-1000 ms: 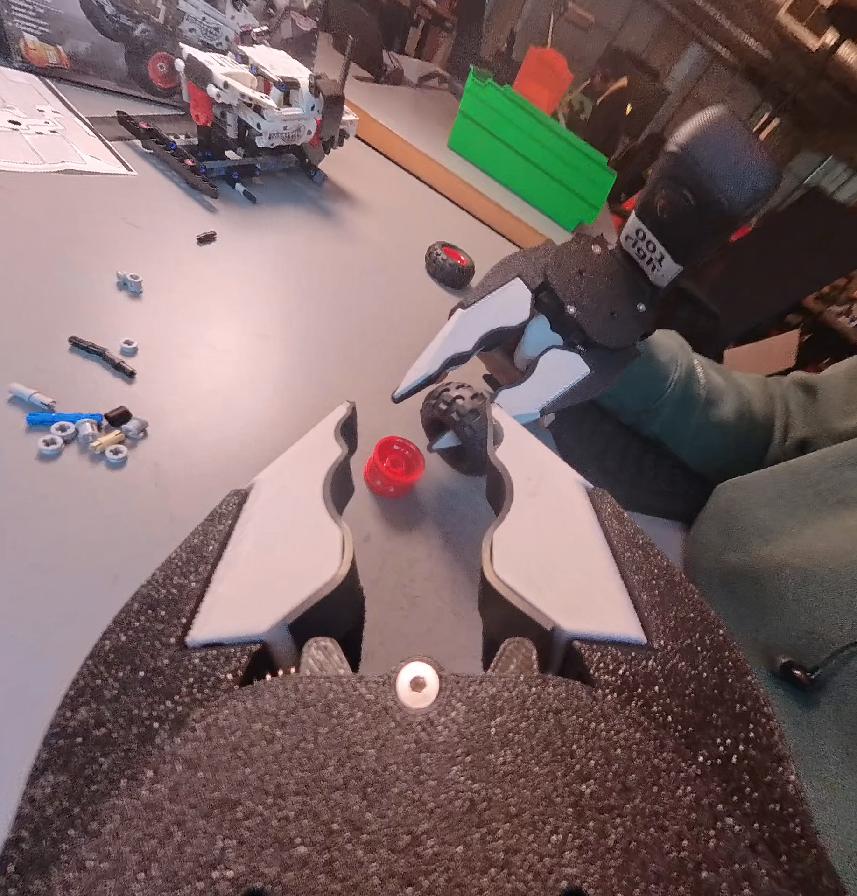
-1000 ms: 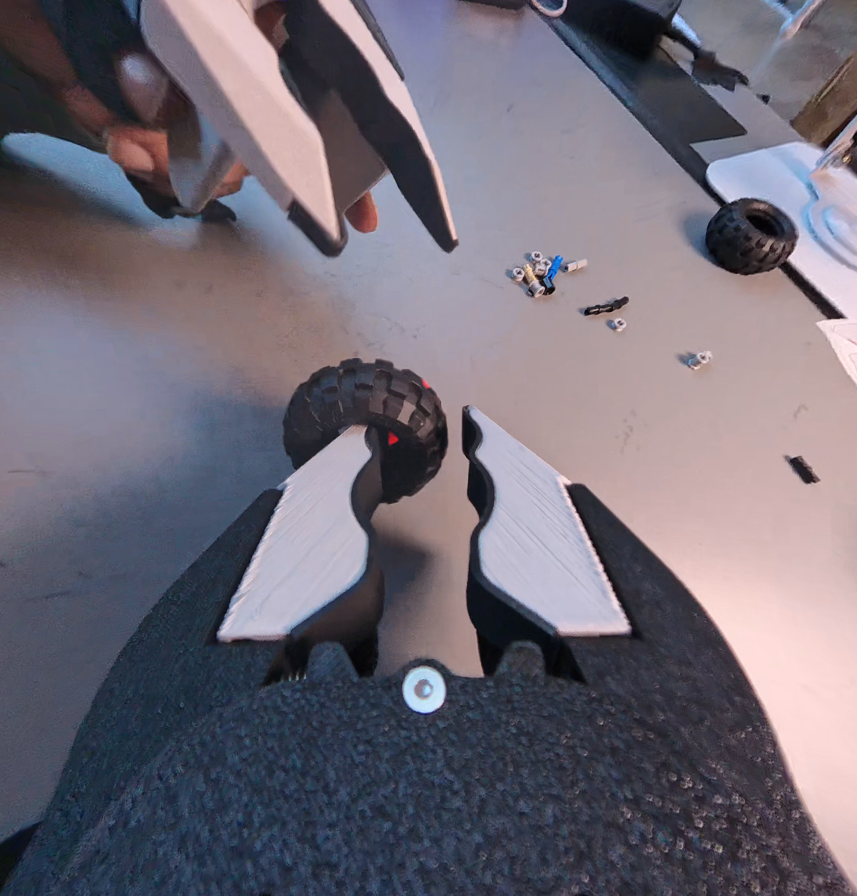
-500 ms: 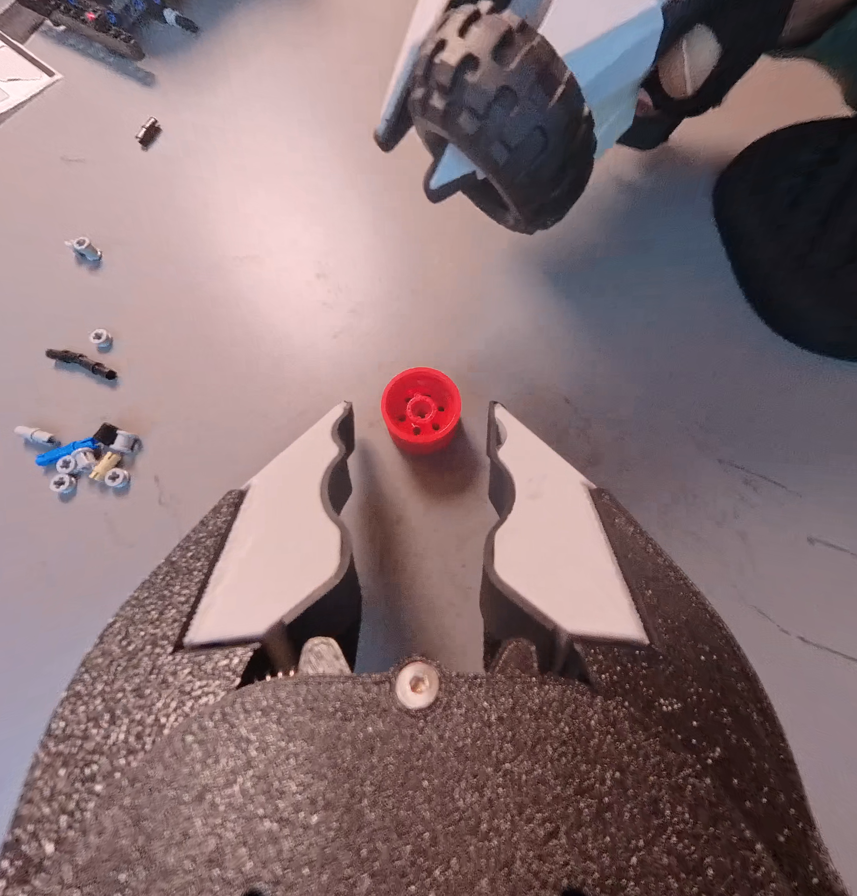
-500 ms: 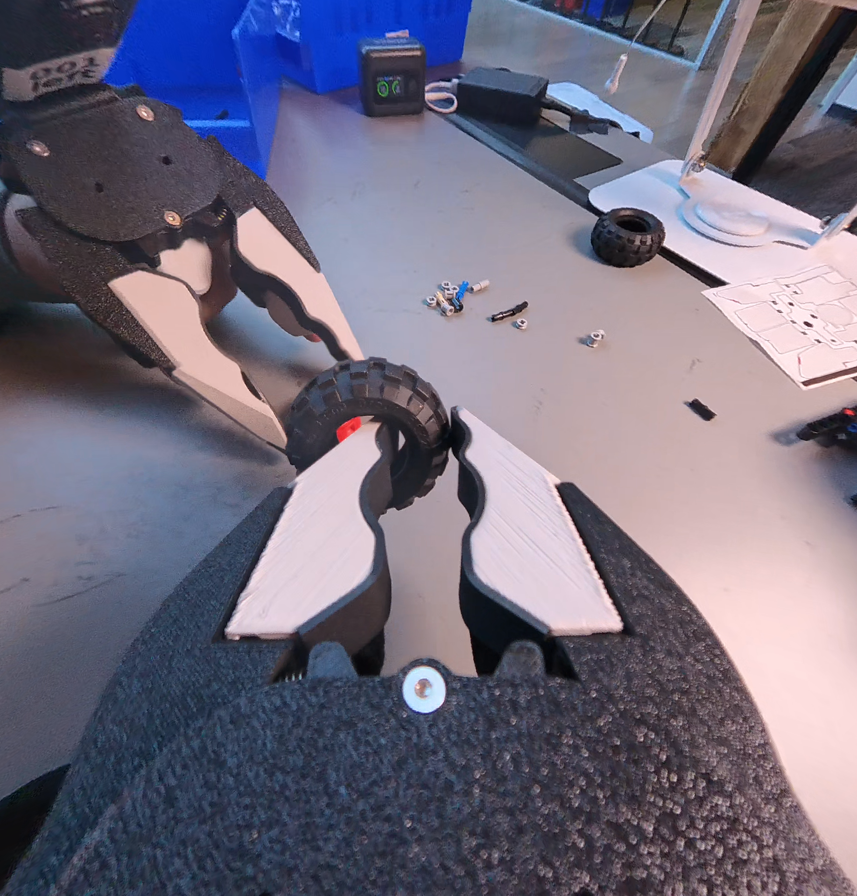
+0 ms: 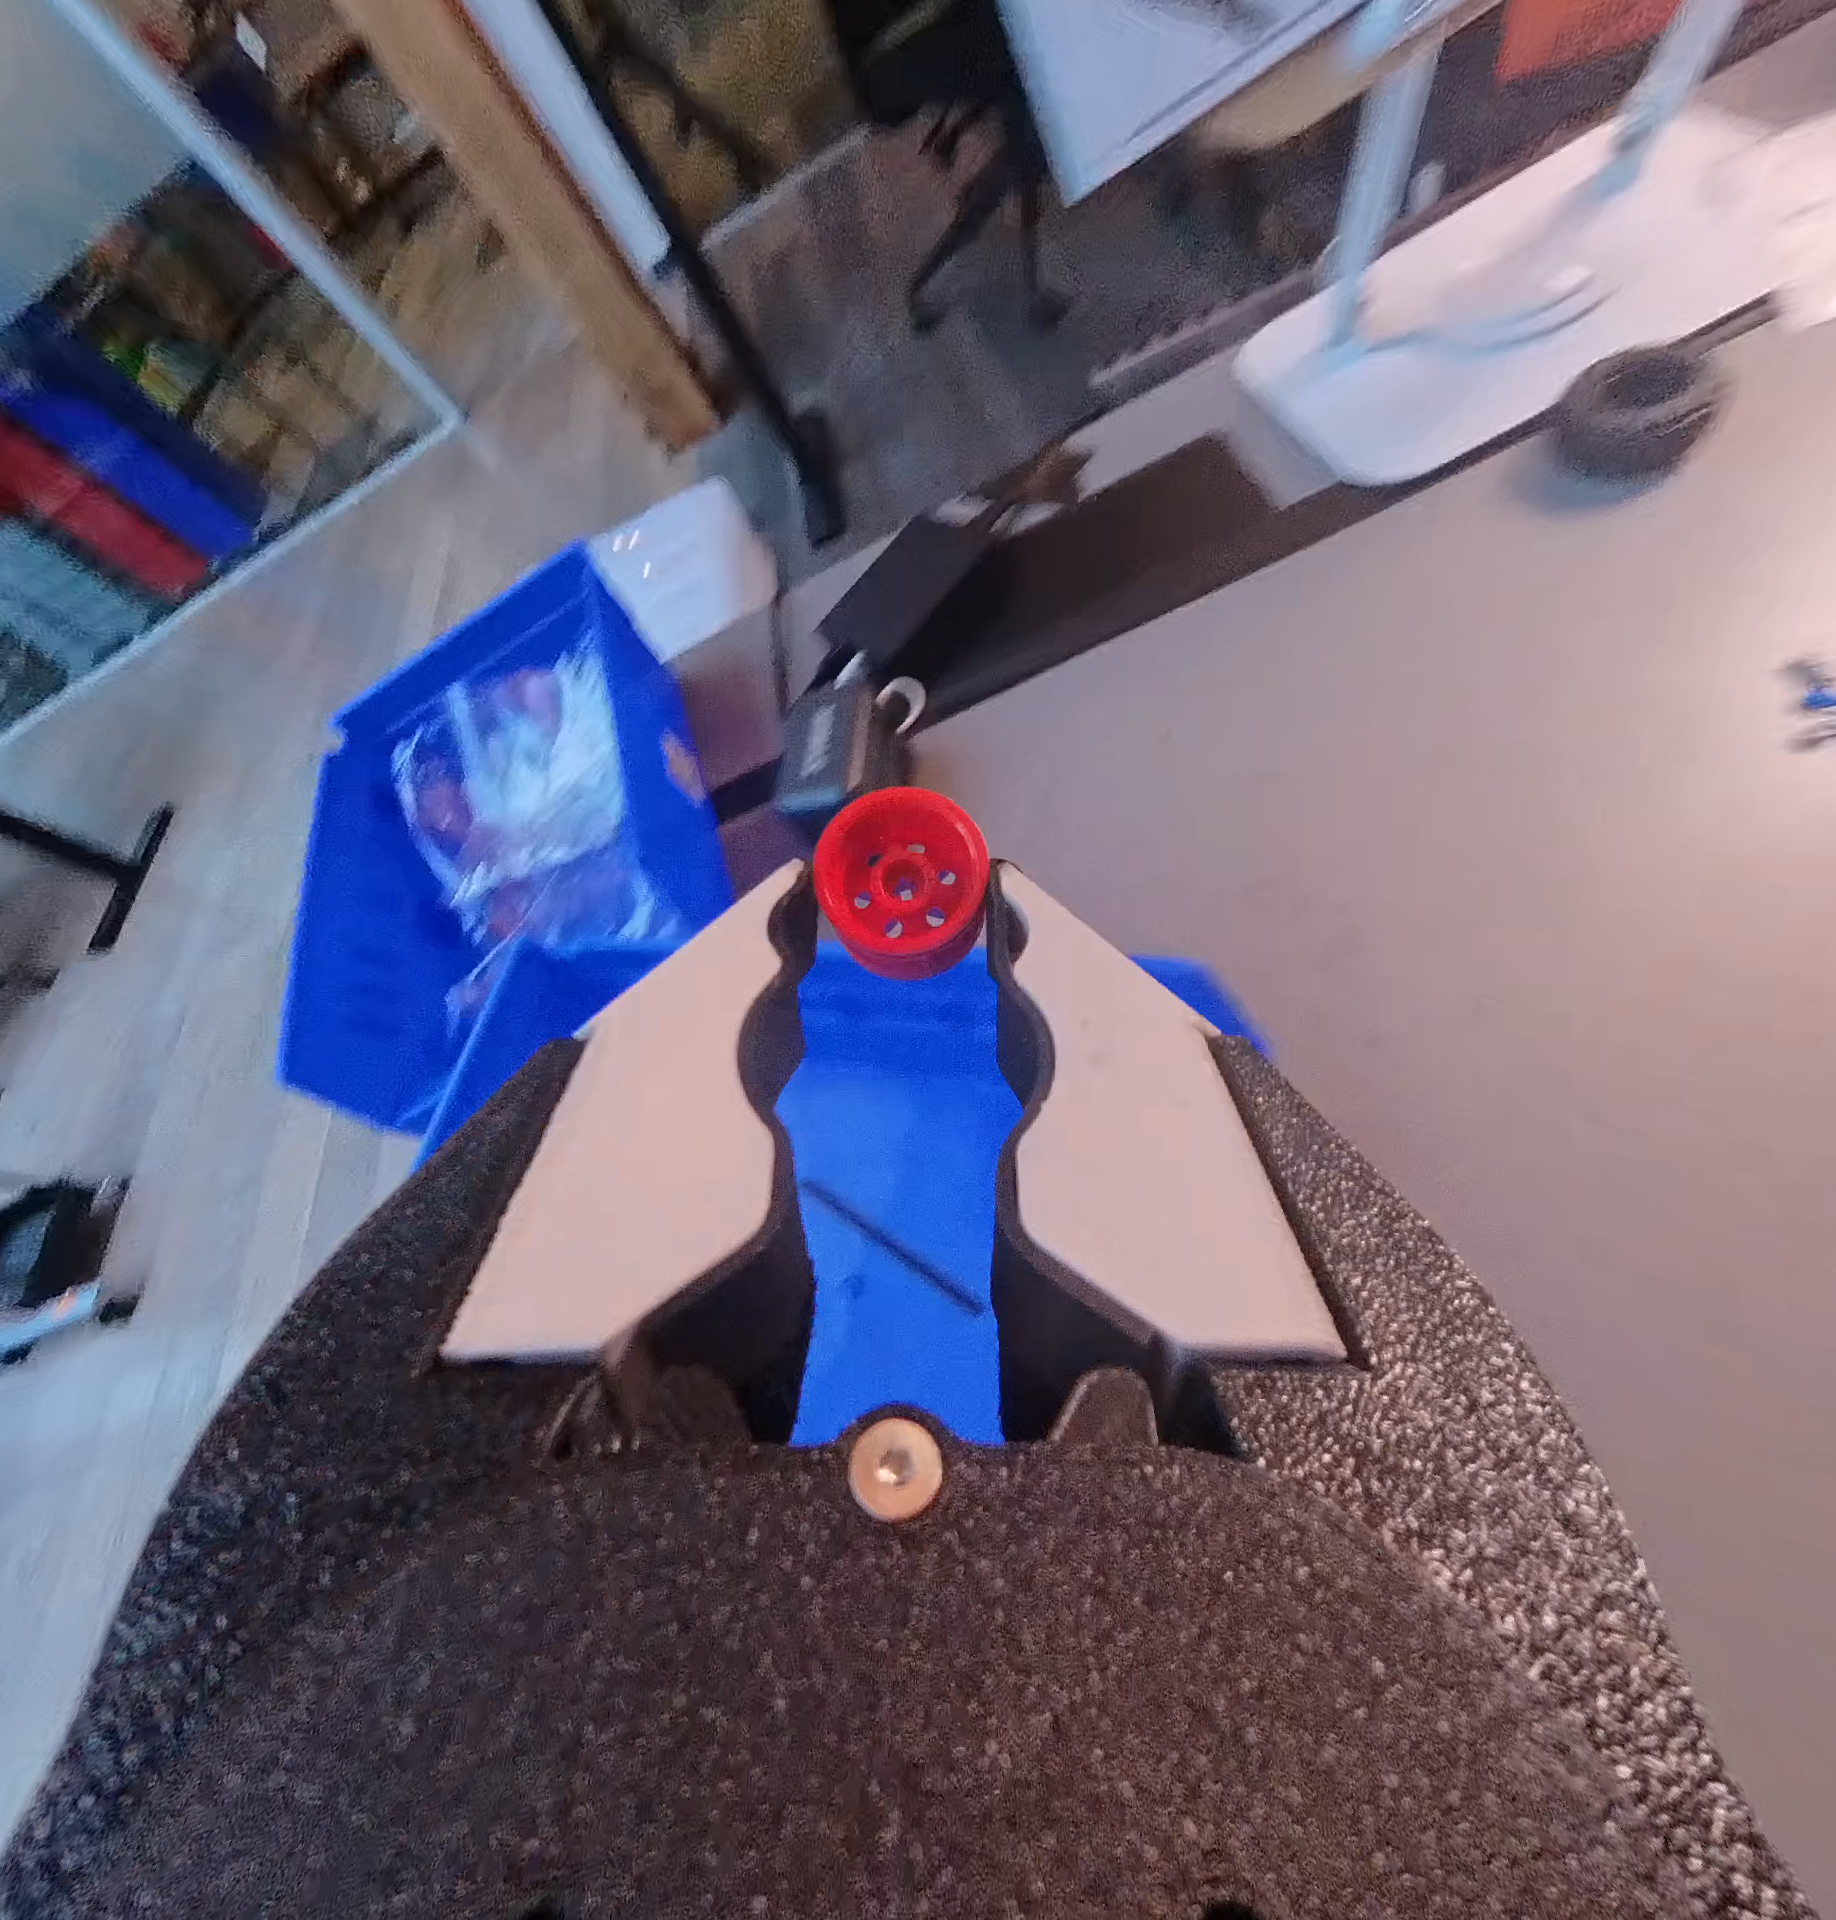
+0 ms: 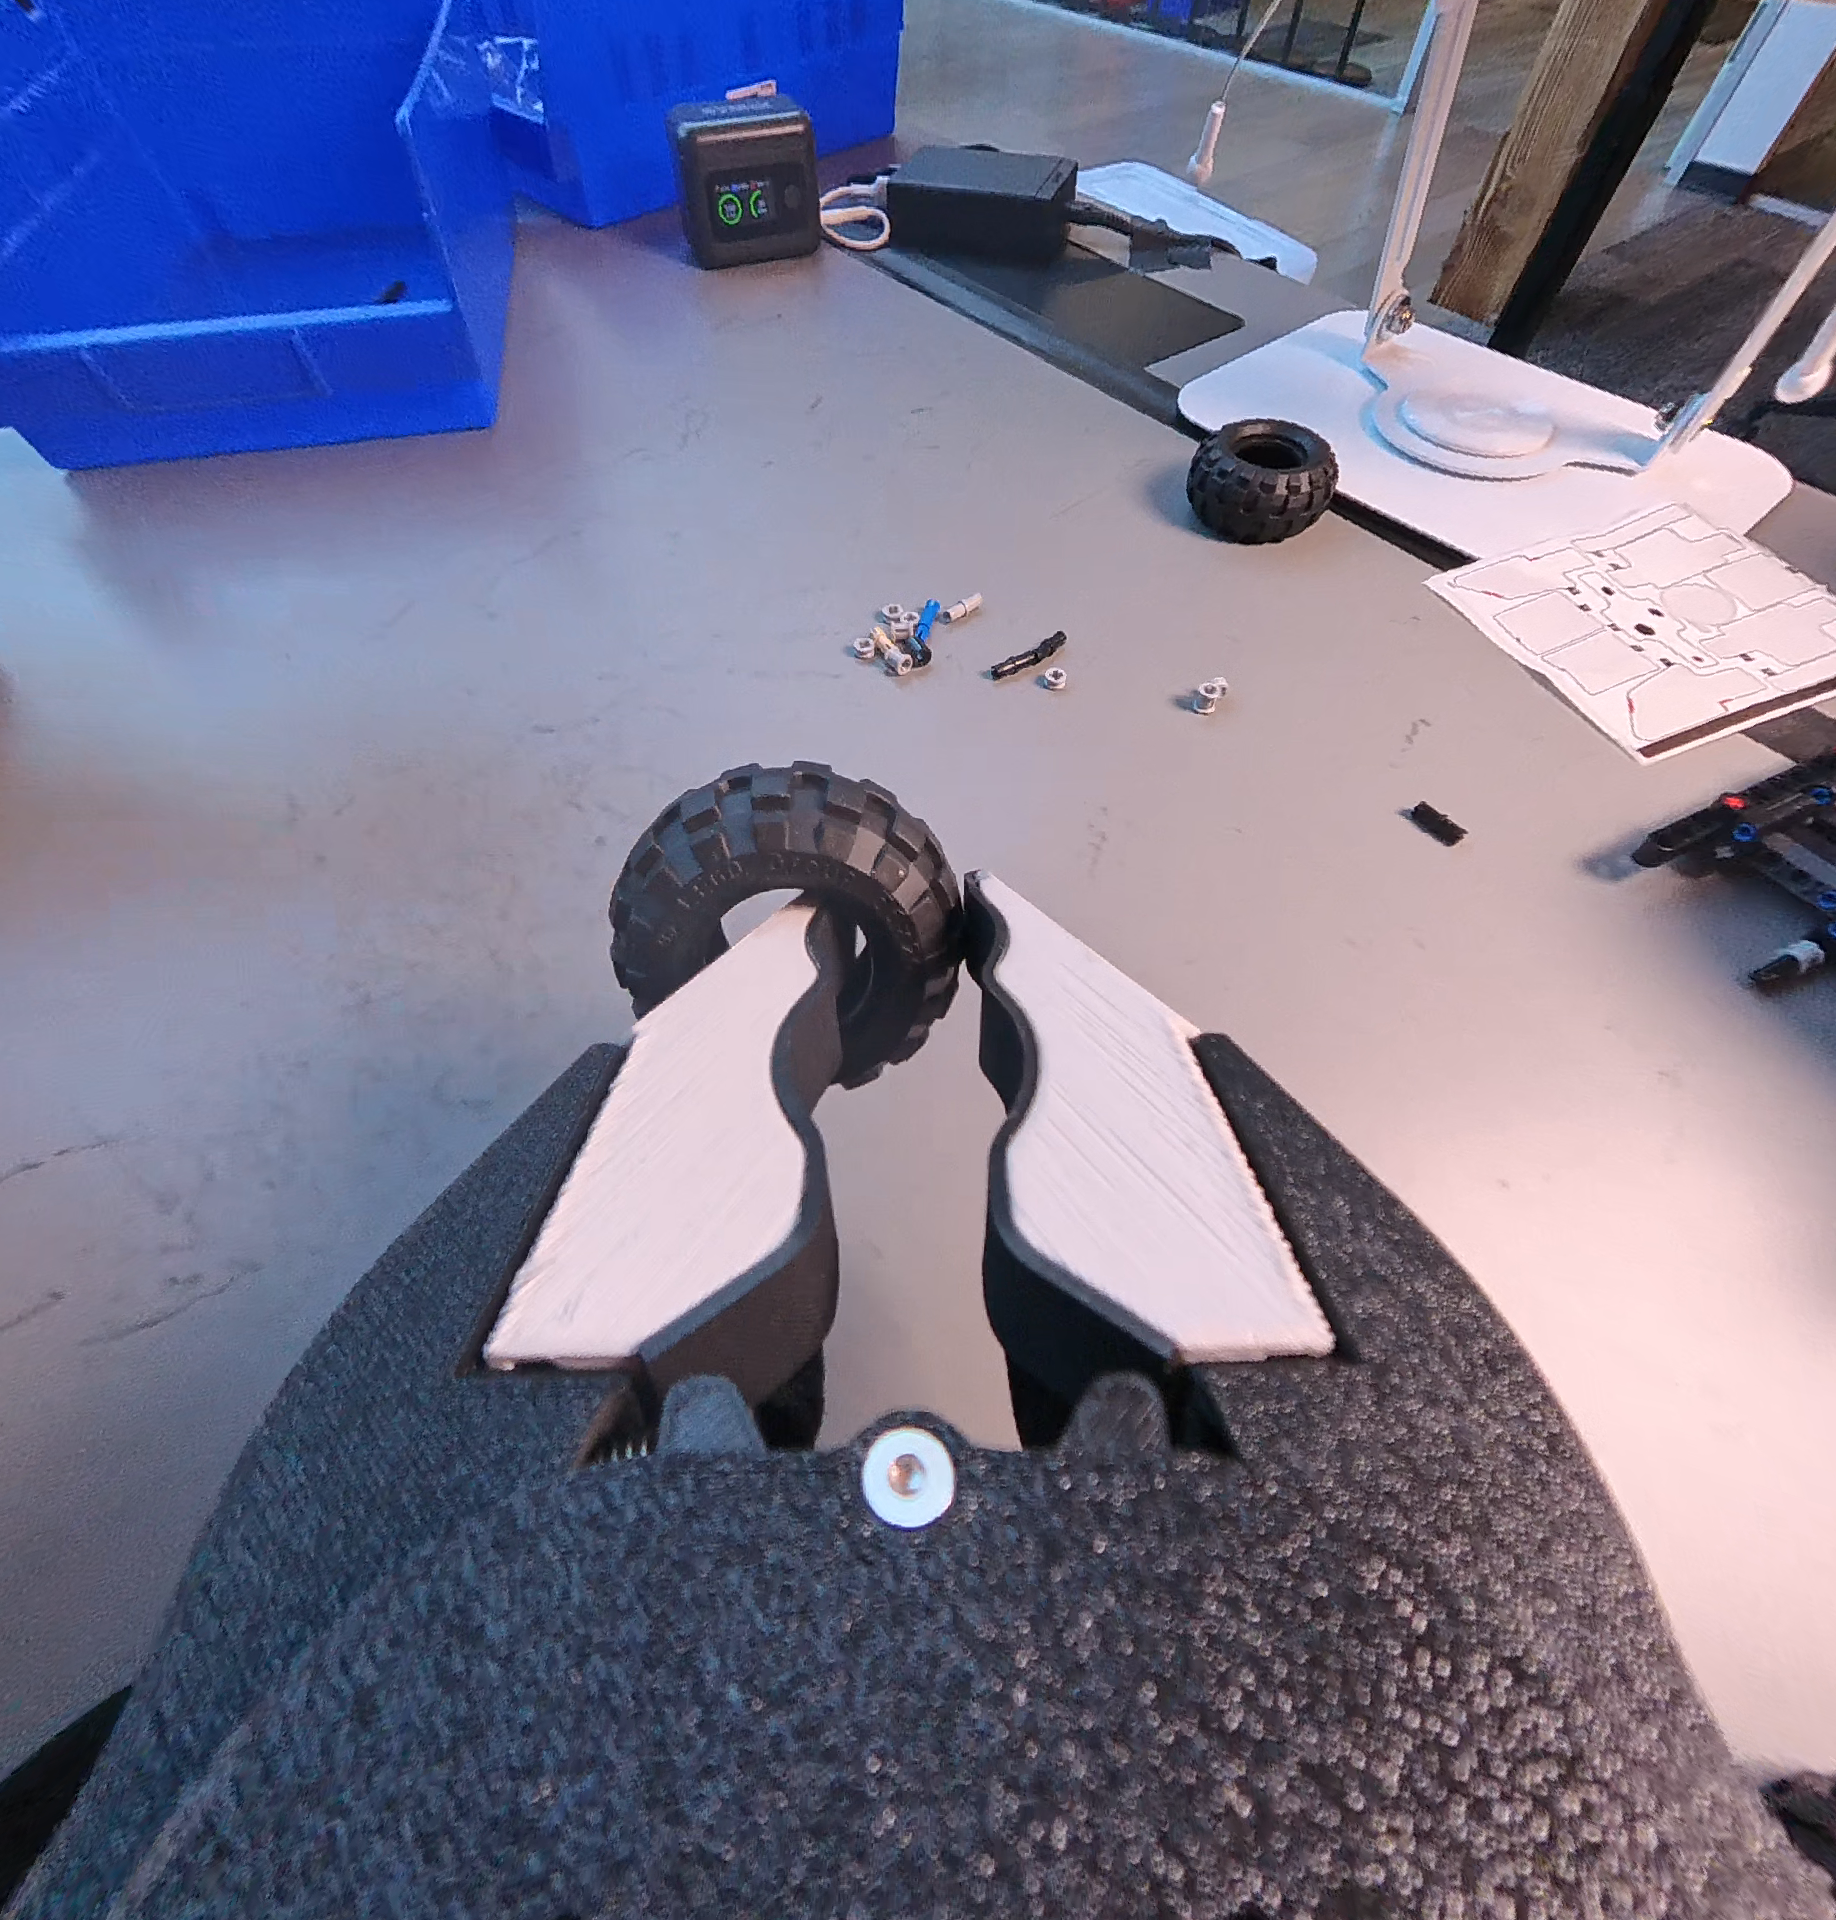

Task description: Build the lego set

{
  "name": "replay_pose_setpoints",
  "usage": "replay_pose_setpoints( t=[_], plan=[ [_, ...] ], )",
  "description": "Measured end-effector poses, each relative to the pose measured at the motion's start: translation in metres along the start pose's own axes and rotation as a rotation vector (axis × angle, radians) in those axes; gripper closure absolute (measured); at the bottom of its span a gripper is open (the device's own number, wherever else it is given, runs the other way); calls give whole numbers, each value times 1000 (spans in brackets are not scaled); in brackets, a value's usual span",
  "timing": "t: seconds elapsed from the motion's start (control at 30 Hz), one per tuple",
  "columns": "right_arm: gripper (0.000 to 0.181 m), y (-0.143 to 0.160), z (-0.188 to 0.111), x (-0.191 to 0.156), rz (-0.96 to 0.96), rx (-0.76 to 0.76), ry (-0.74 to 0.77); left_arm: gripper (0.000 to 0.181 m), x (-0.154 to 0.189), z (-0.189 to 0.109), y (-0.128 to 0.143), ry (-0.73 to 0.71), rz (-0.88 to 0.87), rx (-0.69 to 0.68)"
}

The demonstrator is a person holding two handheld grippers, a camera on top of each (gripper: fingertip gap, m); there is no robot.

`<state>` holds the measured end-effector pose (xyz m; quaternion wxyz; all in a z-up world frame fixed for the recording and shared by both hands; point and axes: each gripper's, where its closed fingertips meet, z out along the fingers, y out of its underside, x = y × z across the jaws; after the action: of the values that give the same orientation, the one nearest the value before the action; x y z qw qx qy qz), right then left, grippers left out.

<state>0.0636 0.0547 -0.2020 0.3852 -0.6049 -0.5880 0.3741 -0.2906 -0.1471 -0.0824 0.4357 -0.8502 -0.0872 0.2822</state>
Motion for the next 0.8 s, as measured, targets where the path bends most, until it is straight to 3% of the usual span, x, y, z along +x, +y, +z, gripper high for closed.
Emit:
replay_pose_setpoints(
  t=[0.1,0.2,0.3,0.43,0.5,0.6,0.7,0.8],
  plan=[
    [165,1,2,-8,0,-14,-33,152,-68,29,54,-73,-41,-226],
    [165,4,3,-9,-12,-28,-18,151,-88,47,89,-51,-88,-350],
    [165,6,2,-8,-10,-33,-1,137,-95,50,86,-99,-88,-336],
    [165,6,4,-7,2,-34,2,117,-83,43,48,-91,-88,-173],
    [165,6,6,-8,6,-31,-3,115,-64,35,26,-21,-113,-74],
    [165,4,7,-12,3,-22,-14,115,-11,16,-14,199,-170,120],
    [165,0,10,-18,8,-6,-33,117,63,-9,-41,470,-196,256],
    [165,-10,12,-27,8,43,-59,119,153,-32,-51,781,-234,303]
  ],
)
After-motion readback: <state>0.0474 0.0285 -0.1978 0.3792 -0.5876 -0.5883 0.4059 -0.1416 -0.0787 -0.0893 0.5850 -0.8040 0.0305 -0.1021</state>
